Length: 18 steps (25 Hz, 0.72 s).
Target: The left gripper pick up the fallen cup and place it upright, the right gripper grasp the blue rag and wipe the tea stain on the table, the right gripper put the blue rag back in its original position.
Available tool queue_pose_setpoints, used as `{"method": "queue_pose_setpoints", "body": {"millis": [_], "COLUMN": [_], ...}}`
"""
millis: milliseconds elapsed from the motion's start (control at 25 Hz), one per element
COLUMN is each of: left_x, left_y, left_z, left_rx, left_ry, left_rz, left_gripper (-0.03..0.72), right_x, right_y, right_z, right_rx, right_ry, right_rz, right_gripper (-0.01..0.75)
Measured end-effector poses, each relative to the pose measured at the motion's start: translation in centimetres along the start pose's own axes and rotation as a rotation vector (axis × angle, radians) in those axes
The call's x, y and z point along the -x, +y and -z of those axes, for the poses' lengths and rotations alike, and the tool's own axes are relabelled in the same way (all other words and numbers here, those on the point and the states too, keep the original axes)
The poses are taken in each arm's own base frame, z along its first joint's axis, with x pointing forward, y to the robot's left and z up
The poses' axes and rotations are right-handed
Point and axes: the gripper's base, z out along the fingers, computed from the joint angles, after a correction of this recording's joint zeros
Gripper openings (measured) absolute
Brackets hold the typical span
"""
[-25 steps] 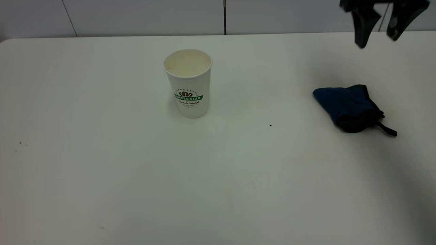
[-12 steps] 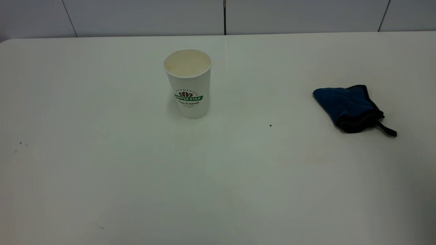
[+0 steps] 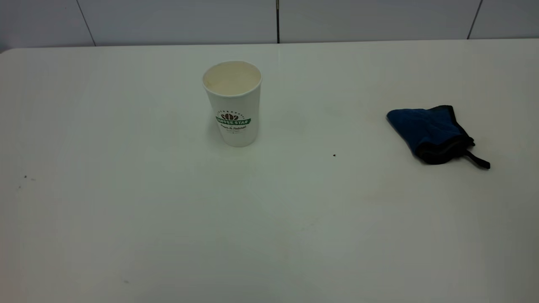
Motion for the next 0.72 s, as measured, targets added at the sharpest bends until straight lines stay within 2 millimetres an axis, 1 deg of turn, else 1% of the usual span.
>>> {"method": "queue_pose_setpoints", "body": {"millis": [120, 160, 360, 560, 720], "left_x": [0.0, 0.0, 0.0, 0.0, 0.0], "left_y": [0.0, 0.0, 0.0, 0.0, 0.0], "left_z": [0.0, 0.0, 0.0, 0.0, 0.0], "left_rx": [0.000, 0.000, 0.000, 0.000, 0.000], "left_ry": [0.000, 0.000, 0.000, 0.000, 0.000], "left_rz": [0.000, 0.000, 0.000, 0.000, 0.000], "left_gripper": [0.564, 0.564, 0.564, 0.564, 0.564], "right_x": [-2.3, -2.7, -2.8, -3.2, -4.3], "right_y": [-0.2, -0.3, -0.4, -0.4, -0.4], "right_z": [-1.4, -1.7, -1.9, -1.3, 0.1], "right_rx": [-0.016, -0.026, -0.066, -0.066, -0.062], "right_ry": [0.015, 0.021, 0.012, -0.039, -0.162], "right_rz": [0.004, 0.000, -0.033, -0.034, -0.033], "right_gripper": [0.535, 0.535, 0.535, 0.535, 0.535]}}
